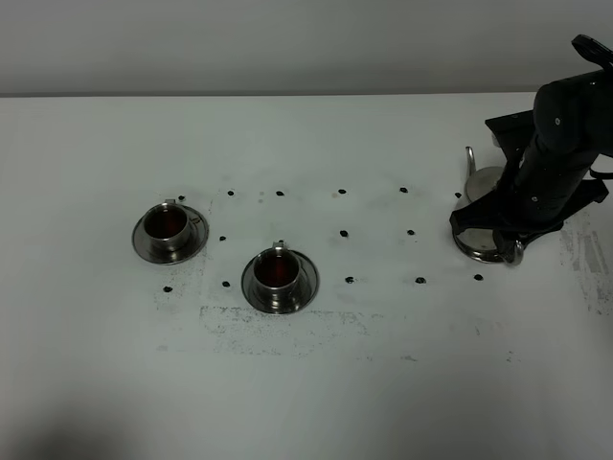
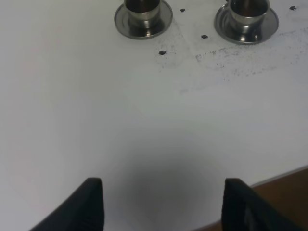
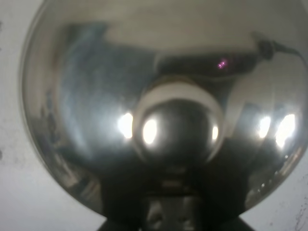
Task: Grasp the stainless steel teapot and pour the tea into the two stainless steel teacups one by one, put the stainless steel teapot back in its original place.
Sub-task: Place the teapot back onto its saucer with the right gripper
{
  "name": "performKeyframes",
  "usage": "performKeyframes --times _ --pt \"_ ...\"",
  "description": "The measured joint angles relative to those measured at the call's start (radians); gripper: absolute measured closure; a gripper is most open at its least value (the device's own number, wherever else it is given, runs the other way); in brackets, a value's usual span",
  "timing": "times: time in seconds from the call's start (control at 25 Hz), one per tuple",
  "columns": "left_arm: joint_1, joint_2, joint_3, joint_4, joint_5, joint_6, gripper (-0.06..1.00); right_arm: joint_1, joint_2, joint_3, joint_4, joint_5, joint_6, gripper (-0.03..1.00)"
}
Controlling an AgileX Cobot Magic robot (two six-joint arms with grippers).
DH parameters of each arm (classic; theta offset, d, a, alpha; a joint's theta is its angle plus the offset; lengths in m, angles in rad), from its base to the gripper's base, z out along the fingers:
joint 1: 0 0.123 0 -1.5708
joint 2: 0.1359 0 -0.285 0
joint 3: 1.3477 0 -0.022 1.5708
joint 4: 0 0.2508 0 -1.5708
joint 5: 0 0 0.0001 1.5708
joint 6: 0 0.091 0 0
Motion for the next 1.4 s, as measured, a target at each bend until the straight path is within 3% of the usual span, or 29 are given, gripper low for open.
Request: performKeyframes --times 0.72,1.12,1.4 --pt "0.0 0.0 0.0 0.0 0.0 0.0 0.42 0.0 0.0 0.0 -0.003 0.005 0.025 0.79" --pt "0.0 0.0 0.0 0.0 0.0 0.0 0.42 0.0 -0.001 0.0 -0.003 -0.003 0.034 0.57" --pt "0.0 0.0 0.0 0.0 0.0 0.0 0.42 0.0 -0.027 0.0 -0.003 -0.001 0.039 0.55"
